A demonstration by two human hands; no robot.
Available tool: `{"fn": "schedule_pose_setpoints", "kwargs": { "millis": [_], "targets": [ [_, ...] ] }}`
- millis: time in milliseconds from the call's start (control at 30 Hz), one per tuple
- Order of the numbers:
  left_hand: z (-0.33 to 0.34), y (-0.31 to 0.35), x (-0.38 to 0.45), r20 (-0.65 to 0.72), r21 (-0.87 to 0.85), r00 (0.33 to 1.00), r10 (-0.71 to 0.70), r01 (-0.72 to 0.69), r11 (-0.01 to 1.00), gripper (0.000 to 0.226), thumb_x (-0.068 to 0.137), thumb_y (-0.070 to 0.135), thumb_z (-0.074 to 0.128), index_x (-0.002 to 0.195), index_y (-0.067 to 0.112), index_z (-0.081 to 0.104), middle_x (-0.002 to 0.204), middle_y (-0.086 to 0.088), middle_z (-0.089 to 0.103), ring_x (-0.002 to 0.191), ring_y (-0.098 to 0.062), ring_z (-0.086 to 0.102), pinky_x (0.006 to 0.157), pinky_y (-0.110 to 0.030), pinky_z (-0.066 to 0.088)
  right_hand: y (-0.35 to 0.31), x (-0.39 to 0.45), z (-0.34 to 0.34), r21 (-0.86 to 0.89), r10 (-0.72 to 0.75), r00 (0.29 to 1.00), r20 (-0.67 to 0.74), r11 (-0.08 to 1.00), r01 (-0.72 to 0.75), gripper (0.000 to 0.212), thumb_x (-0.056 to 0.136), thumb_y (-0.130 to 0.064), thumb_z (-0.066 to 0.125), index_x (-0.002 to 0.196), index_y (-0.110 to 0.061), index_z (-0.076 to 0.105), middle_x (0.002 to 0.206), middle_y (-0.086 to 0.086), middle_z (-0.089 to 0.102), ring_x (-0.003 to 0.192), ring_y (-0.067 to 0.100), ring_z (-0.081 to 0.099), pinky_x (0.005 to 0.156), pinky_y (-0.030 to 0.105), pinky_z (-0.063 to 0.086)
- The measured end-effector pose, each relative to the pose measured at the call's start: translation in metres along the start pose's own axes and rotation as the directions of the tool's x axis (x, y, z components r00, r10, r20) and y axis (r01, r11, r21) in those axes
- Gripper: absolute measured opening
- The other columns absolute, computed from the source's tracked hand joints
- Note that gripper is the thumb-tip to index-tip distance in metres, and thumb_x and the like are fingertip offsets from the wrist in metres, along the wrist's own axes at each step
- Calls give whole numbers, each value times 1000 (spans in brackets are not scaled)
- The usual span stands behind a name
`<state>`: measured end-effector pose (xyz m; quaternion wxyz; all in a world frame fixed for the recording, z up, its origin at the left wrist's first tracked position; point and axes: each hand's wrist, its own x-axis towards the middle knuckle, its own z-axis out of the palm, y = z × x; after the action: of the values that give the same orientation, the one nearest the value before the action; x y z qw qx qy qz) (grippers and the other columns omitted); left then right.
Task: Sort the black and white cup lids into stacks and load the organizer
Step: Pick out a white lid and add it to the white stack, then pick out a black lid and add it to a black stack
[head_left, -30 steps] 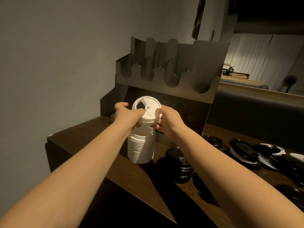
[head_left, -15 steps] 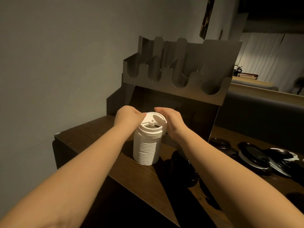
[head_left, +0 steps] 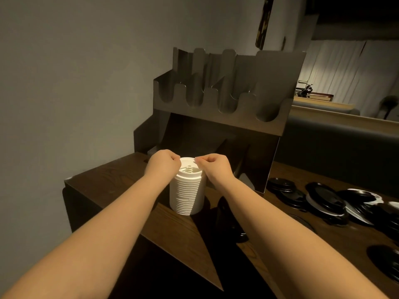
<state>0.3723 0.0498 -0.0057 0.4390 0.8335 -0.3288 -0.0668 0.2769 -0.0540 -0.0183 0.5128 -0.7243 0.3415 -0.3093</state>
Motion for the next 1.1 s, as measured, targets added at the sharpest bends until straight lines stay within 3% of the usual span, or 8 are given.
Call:
{"fn": "schedule_pose_setpoints", "kwargs": {
  "millis": [133,233,300,367,500,733,933,1100],
  "targets": [
    [0,-3,4,37,25,999,-20,19,1000,27,99,21,47,114,8,66,104,-13,65,93,-26,61,70,-29,43,0,-2,-1,44,28,999,18,999,-28,10,91,-23,62,90,-18,71,79,-7,63,75,9,60,54,18,47],
    [-6,3,10,74,216,996,-46,29,976,30,98,28,50,105,6,68,84,-8,61,78,-21,59,69,-30,47,-7,-7,-6,-112,44,996,83,993,-35,22,92,-40,56,89,-24,70,99,-2,67,99,18,61,82,33,54],
    [-7,11,9,33,337,999,-34,21,941,35,98,37,49,112,10,67,103,-9,65,96,-25,62,84,-36,51,-14,-13,-12,-236,9,989,146,971,26,34,96,-47,45,109,-25,68,130,2,57,132,24,40,110,45,33],
    [-5,23,0,-107,278,992,62,-30,960,40,100,39,43,124,14,62,130,-11,56,118,-29,54,98,-44,45,-23,-22,-22,-248,-103,977,185,957,148,42,101,-41,35,131,-21,56,147,0,42,145,17,17,116,39,14],
    [11,71,-31,-272,-58,923,271,-296,953,37,101,32,42,133,17,51,142,-5,42,122,-19,47,95,-28,38,-30,-36,-53,-47,-245,961,131,967,252,43,103,-31,33,142,-16,41,148,-1,40,138,12,31,110,27,24],
    [88,152,-68,6,-217,924,383,-373,902,34,101,34,39,127,18,55,135,-3,48,107,-9,49,85,-22,39,4,-41,-142,30,-173,983,-68,984,175,30,102,-29,39,121,-14,58,110,-1,62,97,7,60,74,13,50],
    [162,191,-88,261,-238,891,372,-313,919,46,101,45,31,130,18,54,134,-6,50,117,-21,53,99,-36,46,41,-34,-225,-510,-129,967,-219,860,0,36,102,-34,33,130,-19,50,128,5,58,130,26,44,111,47,31],
    [223,228,-99,431,-148,840,328,-293,945,64,96,59,20,139,21,46,143,-8,44,130,-27,43,108,-49,38,69,-40,-291,-315,67,931,-359,930,-188,60,96,-60,18,131,-24,50,141,8,47,139,25,30,116,48,19]
  ]
}}
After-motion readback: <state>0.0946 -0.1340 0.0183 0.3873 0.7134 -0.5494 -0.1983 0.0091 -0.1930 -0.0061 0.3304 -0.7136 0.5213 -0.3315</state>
